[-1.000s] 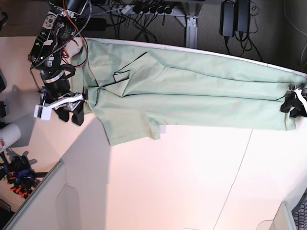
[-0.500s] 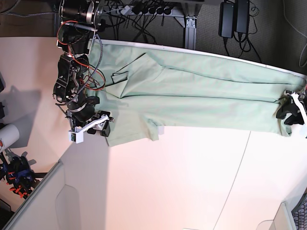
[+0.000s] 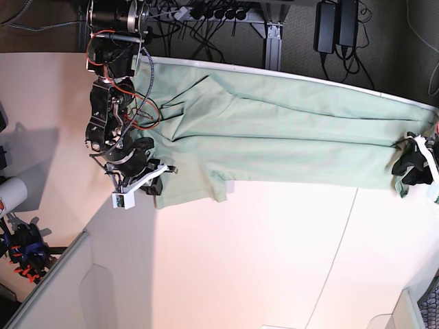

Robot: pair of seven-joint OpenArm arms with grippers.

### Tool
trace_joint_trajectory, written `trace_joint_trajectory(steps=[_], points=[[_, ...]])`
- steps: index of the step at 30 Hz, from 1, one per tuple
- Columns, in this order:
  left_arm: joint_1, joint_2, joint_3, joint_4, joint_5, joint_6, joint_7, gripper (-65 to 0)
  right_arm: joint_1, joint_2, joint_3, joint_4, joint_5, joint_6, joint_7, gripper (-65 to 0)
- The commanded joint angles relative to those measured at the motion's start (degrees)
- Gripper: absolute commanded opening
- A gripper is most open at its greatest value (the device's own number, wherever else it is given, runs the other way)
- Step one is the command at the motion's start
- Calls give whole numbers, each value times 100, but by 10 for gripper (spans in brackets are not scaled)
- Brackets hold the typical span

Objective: Fold the T-shirt properly
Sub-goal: 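Release and regrasp the folded strip near the collar with right gripper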

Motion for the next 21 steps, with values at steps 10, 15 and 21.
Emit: trace_joint_trajectory(steps=[10, 15, 21], points=[[245, -131, -1056, 334, -787, -58, 505, -366, -1469, 57, 37, 3268, 568, 28, -595, -650], [831, -136, -1561, 798, -960, -58, 616, -366, -2599, 57, 203, 4607, 789, 28, -758, -650], [1316, -146, -1753, 1322, -960, -58, 592, -366, -3615, 37, 323, 5504, 837, 28, -767, -650]])
